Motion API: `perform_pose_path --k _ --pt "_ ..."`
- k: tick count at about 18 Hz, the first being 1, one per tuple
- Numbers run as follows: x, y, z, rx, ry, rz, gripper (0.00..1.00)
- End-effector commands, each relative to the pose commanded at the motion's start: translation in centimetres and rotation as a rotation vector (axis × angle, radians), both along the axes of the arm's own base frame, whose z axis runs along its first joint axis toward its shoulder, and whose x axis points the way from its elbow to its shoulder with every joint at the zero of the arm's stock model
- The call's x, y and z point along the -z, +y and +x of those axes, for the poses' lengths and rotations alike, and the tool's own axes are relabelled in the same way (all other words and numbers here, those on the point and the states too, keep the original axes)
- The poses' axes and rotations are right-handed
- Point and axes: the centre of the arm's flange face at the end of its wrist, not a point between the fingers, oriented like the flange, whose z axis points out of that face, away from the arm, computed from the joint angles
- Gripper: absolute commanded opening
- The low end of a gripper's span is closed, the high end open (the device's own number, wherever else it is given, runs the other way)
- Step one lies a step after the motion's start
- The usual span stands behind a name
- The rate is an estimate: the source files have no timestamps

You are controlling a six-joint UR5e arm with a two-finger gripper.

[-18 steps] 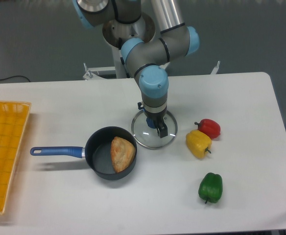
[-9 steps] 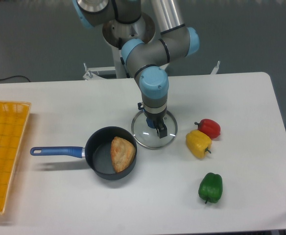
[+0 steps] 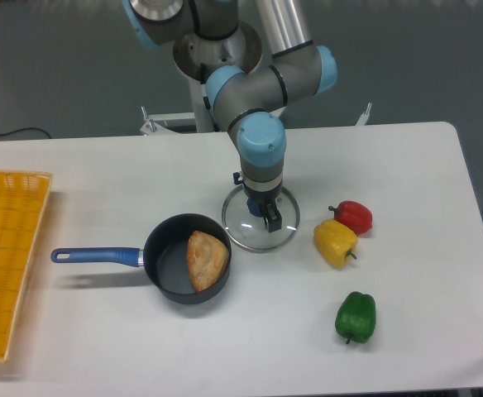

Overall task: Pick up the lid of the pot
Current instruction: 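Close the gripper around the blue knob of the glass lid, then lift the glass lid by its knob off the table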

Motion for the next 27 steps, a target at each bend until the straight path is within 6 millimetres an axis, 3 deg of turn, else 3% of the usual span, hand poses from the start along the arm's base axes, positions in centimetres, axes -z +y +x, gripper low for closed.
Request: perform_pose_path --k 8,17,27 --pt "0.0 0.0 0.0 0.000 0.000 0.000 0.67" --pt "-0.3 -0.2 -0.3 -0.003 0.003 0.004 0.64" --pt "-4.6 0.6 -1.6 -0.001 0.012 -0.012 0.64"
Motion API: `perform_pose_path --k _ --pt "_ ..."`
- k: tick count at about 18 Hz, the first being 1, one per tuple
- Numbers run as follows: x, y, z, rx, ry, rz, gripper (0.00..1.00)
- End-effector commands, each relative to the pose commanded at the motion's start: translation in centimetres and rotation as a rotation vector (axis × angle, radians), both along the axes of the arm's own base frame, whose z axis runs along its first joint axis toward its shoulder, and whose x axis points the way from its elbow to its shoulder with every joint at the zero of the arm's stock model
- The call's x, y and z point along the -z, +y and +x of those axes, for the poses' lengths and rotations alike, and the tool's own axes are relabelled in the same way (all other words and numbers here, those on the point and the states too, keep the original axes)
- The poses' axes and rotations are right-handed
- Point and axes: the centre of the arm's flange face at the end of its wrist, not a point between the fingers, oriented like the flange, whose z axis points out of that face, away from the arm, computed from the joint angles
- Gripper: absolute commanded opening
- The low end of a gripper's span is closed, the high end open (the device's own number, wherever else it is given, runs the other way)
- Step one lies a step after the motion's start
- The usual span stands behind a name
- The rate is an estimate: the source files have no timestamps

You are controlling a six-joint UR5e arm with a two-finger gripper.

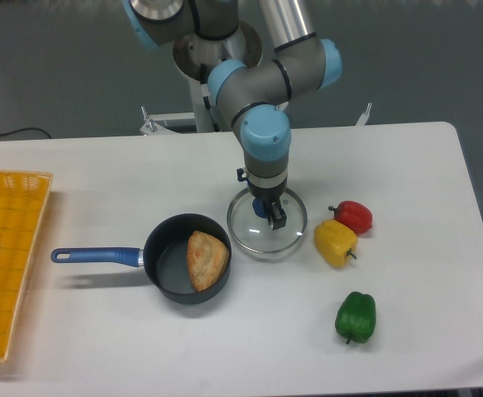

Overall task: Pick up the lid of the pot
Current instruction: 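Lift the glass lid by its knob off the table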

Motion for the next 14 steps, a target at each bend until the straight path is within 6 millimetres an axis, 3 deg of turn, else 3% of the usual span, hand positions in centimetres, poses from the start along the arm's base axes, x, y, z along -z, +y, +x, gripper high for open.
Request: perform_pose_path --k 14 --pt "-2.6 -0.1 -1.2 -0.014 -0.066 -0.050 0.64"
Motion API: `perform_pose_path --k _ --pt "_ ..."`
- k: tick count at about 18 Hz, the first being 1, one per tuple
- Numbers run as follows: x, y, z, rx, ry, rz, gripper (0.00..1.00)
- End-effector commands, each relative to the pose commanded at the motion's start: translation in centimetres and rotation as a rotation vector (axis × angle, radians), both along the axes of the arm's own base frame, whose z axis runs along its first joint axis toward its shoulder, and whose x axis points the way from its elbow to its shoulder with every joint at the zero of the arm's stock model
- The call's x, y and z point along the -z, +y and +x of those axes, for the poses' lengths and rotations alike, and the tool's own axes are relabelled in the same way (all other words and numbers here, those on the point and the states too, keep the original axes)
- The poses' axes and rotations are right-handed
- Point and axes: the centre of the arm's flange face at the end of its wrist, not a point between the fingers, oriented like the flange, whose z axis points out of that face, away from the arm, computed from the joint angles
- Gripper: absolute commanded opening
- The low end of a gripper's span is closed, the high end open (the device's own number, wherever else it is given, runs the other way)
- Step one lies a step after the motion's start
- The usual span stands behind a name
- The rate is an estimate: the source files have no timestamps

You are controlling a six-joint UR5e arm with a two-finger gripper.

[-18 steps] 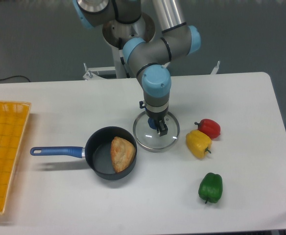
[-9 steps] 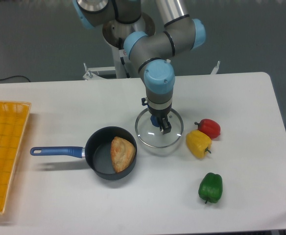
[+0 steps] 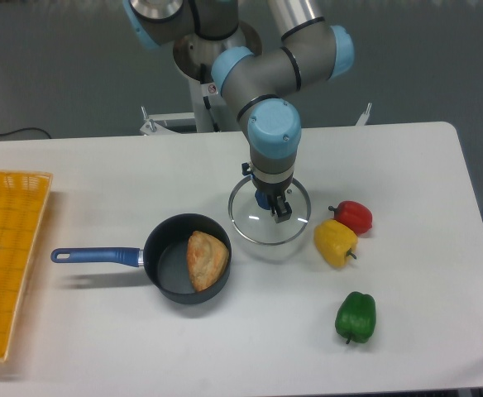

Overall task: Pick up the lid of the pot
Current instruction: 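Lift the glass lid by its knob off the table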

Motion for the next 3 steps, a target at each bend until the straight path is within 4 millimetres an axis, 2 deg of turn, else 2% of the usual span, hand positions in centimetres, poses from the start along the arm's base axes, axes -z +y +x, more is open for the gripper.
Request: perform_pose_path --k 3 --pt "-0.03 0.00 0.00 0.000 -0.003 -0.002 0.64"
